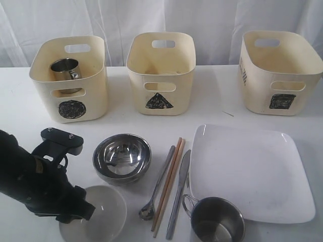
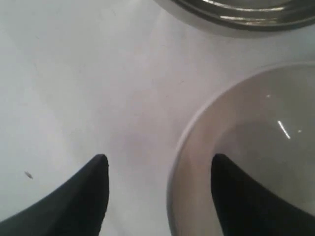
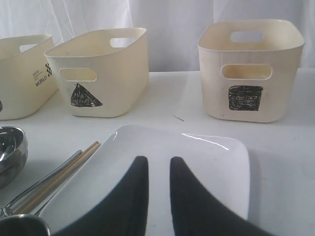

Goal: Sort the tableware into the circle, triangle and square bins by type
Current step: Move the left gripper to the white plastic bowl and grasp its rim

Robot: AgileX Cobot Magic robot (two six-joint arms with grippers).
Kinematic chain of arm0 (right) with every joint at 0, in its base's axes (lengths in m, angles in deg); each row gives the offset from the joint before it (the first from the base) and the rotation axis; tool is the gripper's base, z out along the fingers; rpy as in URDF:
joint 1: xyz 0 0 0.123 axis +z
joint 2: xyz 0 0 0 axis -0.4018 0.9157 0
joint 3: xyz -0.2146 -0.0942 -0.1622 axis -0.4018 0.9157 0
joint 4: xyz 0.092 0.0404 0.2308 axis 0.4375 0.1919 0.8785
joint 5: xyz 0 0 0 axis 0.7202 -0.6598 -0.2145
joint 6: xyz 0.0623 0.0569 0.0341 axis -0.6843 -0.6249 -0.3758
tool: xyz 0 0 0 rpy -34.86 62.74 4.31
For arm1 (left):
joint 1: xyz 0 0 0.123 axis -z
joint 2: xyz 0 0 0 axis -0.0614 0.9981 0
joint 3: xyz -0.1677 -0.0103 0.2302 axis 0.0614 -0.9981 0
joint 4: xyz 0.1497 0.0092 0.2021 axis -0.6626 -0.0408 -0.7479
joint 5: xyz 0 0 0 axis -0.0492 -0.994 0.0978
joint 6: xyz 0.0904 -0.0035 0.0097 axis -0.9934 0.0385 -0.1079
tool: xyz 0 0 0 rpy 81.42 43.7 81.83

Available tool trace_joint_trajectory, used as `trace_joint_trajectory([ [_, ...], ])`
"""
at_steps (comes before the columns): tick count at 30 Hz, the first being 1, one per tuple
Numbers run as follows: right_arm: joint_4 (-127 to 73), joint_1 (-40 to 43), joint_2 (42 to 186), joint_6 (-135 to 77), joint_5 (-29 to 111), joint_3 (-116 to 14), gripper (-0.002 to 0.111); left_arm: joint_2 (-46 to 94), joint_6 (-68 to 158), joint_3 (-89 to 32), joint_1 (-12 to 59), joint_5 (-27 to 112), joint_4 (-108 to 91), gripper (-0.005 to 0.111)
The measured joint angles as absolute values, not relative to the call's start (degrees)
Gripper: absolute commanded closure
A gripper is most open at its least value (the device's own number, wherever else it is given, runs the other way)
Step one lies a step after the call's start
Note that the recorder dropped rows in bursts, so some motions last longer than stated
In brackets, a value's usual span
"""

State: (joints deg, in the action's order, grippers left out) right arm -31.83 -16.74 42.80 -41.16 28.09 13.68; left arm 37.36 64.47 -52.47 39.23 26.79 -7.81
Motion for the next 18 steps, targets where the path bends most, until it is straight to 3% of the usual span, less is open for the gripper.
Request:
trace_joint_trajectory([
  [5, -31.83, -16.74, 42.8, -41.16, 28.09, 13.68, 0.092, 39.32, 64.47, -52.47, 39.23, 27.36, -7.58, 0.051],
  [15, -31.83, -16.74, 42.8, -41.16, 28.09, 13.68, 0.092, 40.45, 64.86, -52.35, 39.31, 28.19, -6.2, 0.107],
  [18, -31.83, -16.74, 42.8, -41.16, 28.09, 13.68, 0.092, 38.39, 64.98, -52.35, 39.36, 27.05, -5.46, 0.107],
])
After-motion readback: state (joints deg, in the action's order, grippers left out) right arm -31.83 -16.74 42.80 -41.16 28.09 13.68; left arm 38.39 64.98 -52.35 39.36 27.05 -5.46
